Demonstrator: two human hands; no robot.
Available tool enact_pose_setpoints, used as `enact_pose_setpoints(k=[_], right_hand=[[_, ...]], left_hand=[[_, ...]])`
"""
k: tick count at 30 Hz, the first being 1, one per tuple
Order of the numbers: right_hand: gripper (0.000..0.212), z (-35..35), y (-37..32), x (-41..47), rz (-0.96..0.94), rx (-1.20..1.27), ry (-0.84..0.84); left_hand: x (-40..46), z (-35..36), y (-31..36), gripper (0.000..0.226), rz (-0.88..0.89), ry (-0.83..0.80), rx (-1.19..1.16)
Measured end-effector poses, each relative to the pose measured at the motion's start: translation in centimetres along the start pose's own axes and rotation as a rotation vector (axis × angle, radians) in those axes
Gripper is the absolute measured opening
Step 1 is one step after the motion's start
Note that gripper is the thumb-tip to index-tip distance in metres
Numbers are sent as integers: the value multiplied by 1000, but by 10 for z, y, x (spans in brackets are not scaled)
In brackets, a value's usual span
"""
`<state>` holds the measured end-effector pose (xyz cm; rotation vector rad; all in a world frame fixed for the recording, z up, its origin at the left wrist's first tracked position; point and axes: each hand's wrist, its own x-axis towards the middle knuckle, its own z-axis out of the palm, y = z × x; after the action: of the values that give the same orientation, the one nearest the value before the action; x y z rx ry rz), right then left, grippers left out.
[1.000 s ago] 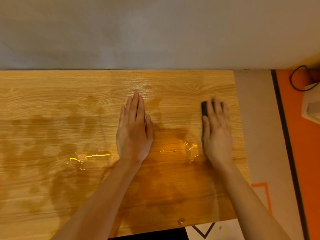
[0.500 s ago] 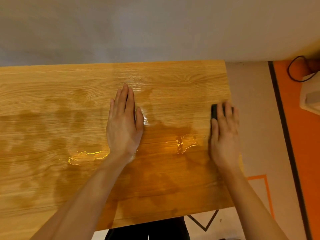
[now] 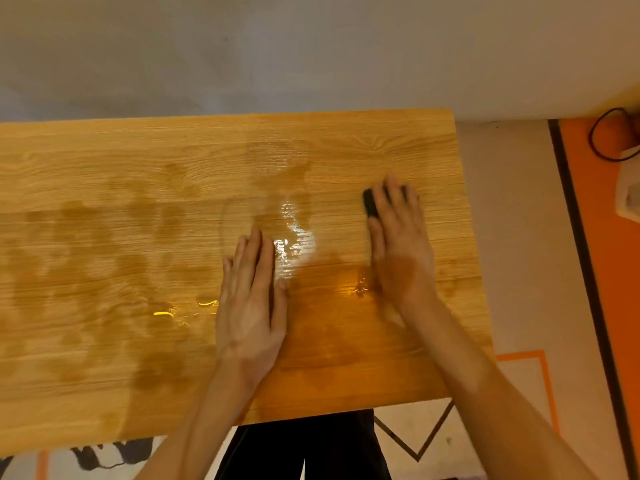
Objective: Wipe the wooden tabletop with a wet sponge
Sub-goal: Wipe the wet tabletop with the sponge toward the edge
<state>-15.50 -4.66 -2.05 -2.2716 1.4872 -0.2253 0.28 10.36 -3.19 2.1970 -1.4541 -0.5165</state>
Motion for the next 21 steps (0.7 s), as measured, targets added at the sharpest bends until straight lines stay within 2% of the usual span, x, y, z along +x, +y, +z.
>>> enact_pose_setpoints(k=[2, 5, 12, 14, 19, 21], right_hand=[[46, -2, -6, 23, 65, -2, 29], [46, 12, -25, 29, -3, -45, 23], [48, 31, -20, -91, -262, -124, -28], [47, 33, -21, -87, -285, -122, -42], [46, 34, -58, 7, -81, -115, 4], [47, 39, -63, 9, -49, -120, 23]], left_hand=[[-9, 4, -2, 58, 15, -11, 28], [-9, 7, -4, 57, 25, -7, 55], [-9, 10, -4, 57, 54, 1, 82], [-8, 9, -4, 57, 52, 1, 95], [-11, 10, -3, 57, 57, 2, 159], [-11, 11, -4, 57, 61, 5, 178]])
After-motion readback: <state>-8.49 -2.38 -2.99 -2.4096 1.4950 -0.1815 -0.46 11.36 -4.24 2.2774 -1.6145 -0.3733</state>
